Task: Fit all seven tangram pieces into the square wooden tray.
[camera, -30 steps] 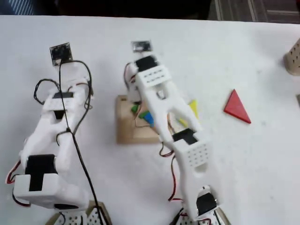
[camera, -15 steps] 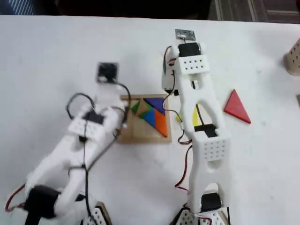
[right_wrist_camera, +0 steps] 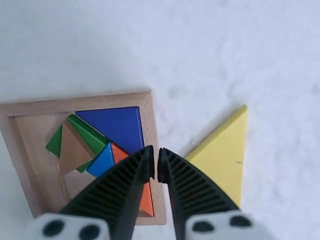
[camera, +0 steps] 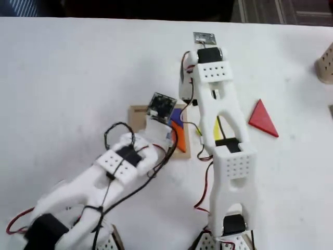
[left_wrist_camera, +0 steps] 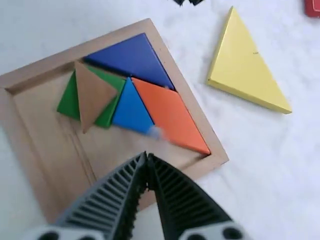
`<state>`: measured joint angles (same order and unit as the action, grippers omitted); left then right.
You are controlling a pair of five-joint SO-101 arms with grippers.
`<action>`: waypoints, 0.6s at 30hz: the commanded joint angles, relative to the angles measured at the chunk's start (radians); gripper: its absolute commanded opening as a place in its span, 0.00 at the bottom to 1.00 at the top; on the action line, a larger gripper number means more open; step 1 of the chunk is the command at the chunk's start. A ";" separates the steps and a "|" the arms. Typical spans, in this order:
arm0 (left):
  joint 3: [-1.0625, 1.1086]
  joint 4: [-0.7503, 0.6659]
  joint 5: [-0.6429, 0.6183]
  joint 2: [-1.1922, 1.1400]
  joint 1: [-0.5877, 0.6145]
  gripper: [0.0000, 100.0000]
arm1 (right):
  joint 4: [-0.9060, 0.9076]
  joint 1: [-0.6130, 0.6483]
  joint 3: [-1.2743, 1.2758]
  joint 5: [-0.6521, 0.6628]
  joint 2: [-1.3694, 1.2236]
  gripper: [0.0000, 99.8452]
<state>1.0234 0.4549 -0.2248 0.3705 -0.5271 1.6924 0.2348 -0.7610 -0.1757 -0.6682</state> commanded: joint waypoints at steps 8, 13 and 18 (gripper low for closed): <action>-0.193 -0.020 -0.002 -0.189 0.101 0.02 | -0.024 -0.002 -0.005 0.011 -0.022 0.02; -0.199 -0.026 -0.002 -0.189 0.168 0.02 | -0.024 -0.002 -0.005 0.011 -0.022 0.02; -0.198 -0.028 -0.002 -0.189 0.174 0.02 | -0.018 -0.002 -0.005 0.011 -0.022 0.02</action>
<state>0.8823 0.4549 -0.2279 0.1757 -0.3659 1.6786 0.2363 -0.7564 -0.1757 -0.7066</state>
